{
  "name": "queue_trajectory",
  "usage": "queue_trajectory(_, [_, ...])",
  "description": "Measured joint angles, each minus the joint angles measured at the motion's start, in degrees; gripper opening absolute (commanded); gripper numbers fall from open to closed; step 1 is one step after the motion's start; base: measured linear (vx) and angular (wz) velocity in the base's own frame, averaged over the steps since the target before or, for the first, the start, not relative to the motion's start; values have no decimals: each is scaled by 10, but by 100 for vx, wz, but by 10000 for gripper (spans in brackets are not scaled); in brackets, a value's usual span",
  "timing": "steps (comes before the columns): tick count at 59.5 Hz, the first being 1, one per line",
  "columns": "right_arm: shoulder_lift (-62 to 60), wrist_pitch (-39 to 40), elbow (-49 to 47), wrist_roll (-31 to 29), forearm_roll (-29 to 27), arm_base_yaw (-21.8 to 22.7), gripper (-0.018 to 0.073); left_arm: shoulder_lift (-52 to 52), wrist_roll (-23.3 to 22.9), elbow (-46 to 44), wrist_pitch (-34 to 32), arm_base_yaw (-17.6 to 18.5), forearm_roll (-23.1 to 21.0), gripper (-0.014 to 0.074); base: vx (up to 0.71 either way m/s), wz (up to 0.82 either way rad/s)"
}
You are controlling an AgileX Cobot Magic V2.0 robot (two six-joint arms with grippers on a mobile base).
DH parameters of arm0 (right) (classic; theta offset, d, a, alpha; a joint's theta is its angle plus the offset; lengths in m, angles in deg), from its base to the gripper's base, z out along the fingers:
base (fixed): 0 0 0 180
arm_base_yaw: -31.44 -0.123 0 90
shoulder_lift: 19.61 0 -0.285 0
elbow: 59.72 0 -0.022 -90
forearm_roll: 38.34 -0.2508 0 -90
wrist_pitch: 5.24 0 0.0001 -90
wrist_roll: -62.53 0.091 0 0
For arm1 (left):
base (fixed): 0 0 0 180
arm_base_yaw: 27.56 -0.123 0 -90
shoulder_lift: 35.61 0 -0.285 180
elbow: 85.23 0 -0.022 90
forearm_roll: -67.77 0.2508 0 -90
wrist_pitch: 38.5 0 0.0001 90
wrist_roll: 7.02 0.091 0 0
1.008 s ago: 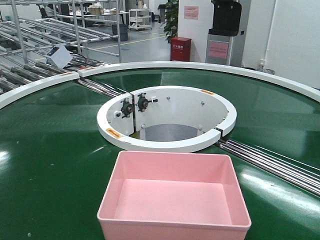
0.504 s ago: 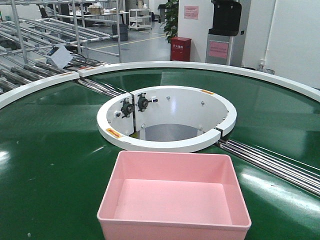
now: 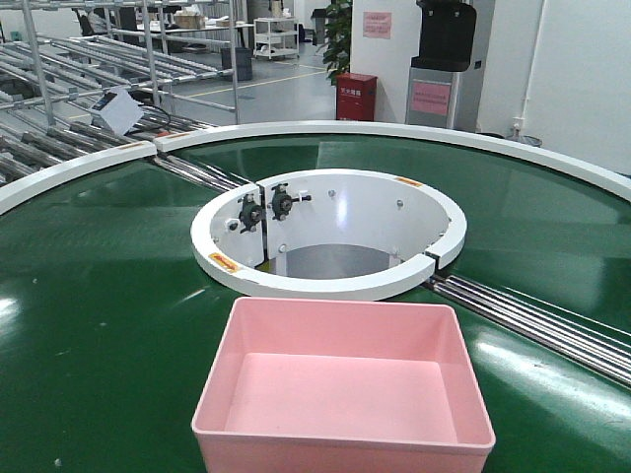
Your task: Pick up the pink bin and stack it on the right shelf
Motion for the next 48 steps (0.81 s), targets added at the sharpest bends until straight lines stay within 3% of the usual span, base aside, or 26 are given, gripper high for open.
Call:
queue_trajectory(10, [91,-133,-16,0,-1,0,-9,-89,0,-15,90,0,0,-6,0,0])
queue_trajectory(23, [159,-150,6,0,-7,0,27,-147,1,-15,104,0,0,44,0,0])
queue_trajectory(30, [194,-151,6,-18,-13,0,153,-185,20,-15,120,0,0,183,0,0])
queue_trajectory(37, [228,-152,6,-44,-39,0,357,-227,42,-15,137,1,-9,370,0,0])
queue_trajectory(42, [251,-152,6,-70,-62,-7,495,-252,63,-16,140,12,-23,489,0,0])
queue_trajectory(48, [277,-158,1,-91,-79,-27,611,-282,91,-29,144,39,-39,570,0,0])
